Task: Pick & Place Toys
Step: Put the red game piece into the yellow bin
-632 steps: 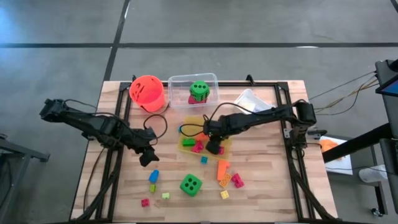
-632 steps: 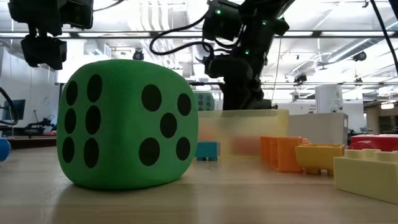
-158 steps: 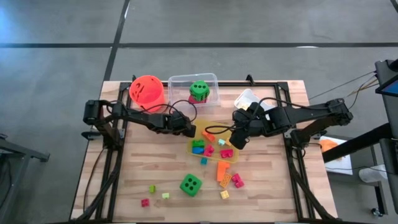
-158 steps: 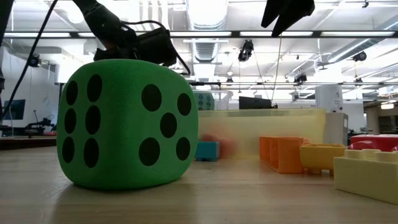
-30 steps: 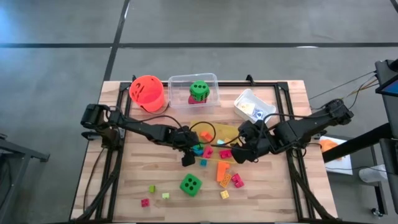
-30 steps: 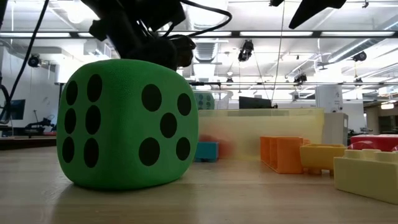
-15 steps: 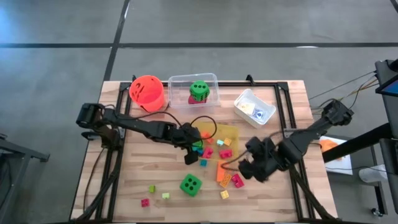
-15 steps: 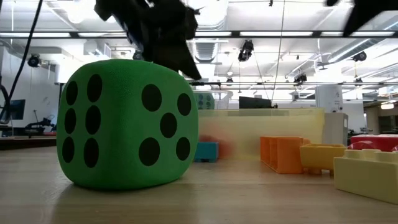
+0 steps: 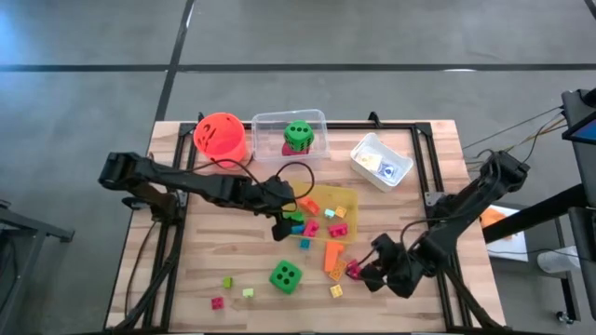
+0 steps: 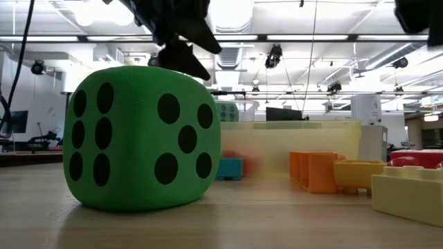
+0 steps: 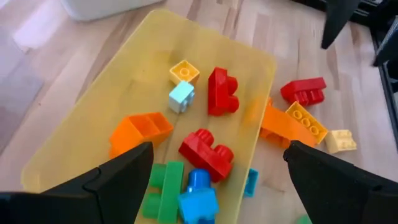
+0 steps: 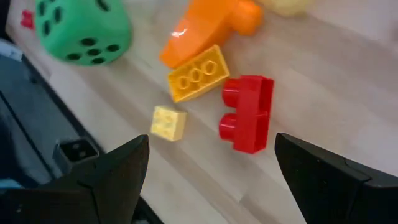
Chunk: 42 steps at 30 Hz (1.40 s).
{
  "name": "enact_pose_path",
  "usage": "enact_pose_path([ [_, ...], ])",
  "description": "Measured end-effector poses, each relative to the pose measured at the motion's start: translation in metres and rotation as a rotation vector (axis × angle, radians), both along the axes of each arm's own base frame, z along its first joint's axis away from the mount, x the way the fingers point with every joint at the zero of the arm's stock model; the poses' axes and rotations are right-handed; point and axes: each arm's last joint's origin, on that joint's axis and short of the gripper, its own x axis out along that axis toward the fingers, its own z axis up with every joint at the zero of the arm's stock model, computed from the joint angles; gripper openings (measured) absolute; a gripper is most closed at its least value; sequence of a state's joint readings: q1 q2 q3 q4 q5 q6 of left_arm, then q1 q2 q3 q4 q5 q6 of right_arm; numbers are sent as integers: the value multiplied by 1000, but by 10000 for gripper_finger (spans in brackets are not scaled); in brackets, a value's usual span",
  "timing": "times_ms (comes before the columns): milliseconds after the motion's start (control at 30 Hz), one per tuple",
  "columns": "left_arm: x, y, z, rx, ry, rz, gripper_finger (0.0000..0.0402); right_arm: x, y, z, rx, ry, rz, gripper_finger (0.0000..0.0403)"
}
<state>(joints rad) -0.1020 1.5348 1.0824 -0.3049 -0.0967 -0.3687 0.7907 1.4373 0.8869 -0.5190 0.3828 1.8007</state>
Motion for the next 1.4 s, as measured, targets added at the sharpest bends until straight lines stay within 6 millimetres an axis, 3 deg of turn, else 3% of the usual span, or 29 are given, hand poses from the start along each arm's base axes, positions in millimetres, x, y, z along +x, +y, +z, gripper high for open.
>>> enact_pose_path([
  [133,-10,-1,8,-34,14,22,361,-11,-5,-24,54,9,-63,343],
  [367,-28,-7,24,-61,12,13,361,-18,-9,-42,194,29,-39,343],
  [967,-30,-7,25,-74,12,33,361,1,-24,-44,201,3,-53,343],
  [1400,-31,-7,24,-72,25,38,361,16,-12,-56,221,18,-64,343],
])
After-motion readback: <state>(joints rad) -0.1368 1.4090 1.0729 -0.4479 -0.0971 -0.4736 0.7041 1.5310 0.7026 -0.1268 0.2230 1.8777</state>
